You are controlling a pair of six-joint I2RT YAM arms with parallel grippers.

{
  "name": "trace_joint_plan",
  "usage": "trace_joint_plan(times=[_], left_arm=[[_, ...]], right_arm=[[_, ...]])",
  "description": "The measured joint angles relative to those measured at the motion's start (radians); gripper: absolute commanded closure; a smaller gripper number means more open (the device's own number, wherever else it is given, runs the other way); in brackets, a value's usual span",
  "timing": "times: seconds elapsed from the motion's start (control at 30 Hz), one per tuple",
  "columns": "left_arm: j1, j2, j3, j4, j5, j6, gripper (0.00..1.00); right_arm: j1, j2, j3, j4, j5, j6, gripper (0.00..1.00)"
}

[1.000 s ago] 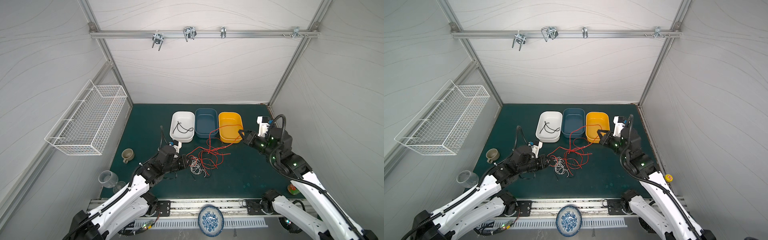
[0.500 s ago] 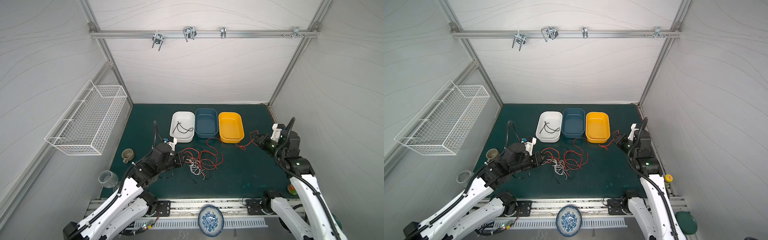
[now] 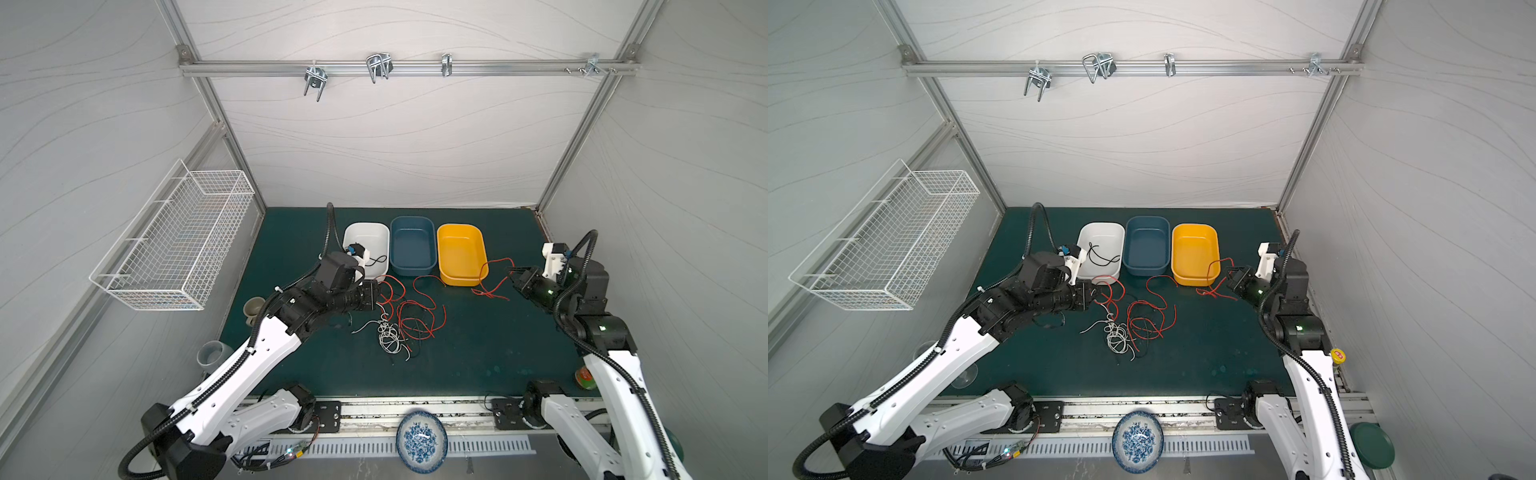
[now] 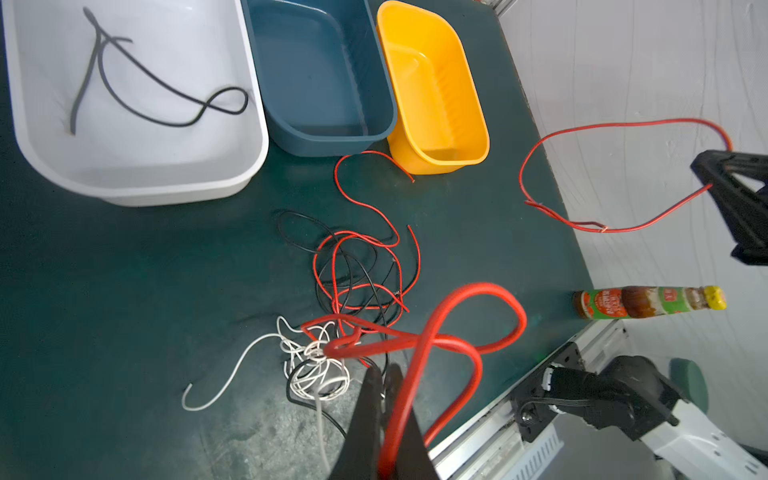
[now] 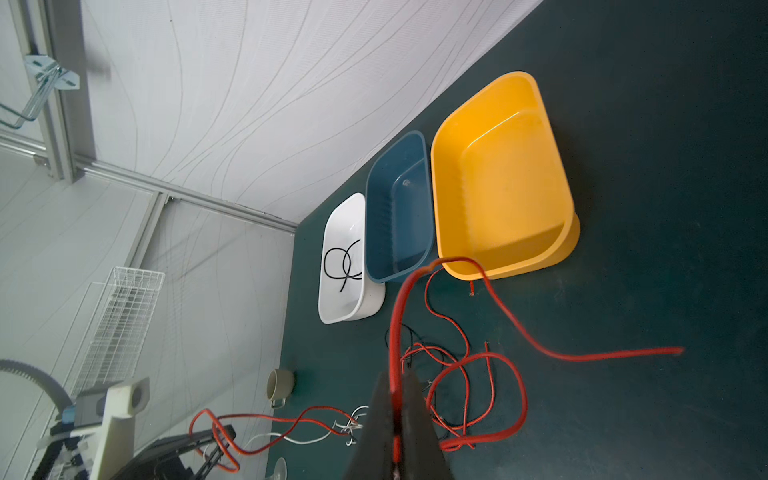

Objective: Untangle the cables
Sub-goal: 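Pull the red wire toward the yellow bin while the left gripper holds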

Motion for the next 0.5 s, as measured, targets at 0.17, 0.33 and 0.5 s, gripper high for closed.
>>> trace_joint_plan(times=[0.17,0.33,0.5], left_arm=[[0.0,0.078,0.061,-0.022,-0.009,0.061,1.0],[0.0,0.102,0.058,-0.019,-0.022,0.095,1.0],[0.0,0.05,-0.019,0.035,-0.058,0.119,1.0]], right_arm=[[0.0,0.052,0.039,0.005,-0.053,-0.021,1.0],[0.0,0.113,0.076,0.026,-0.083,-0.024,1.0],[0.001,0.177,0.116,0.055,-0.087,-0.028,1.0]])
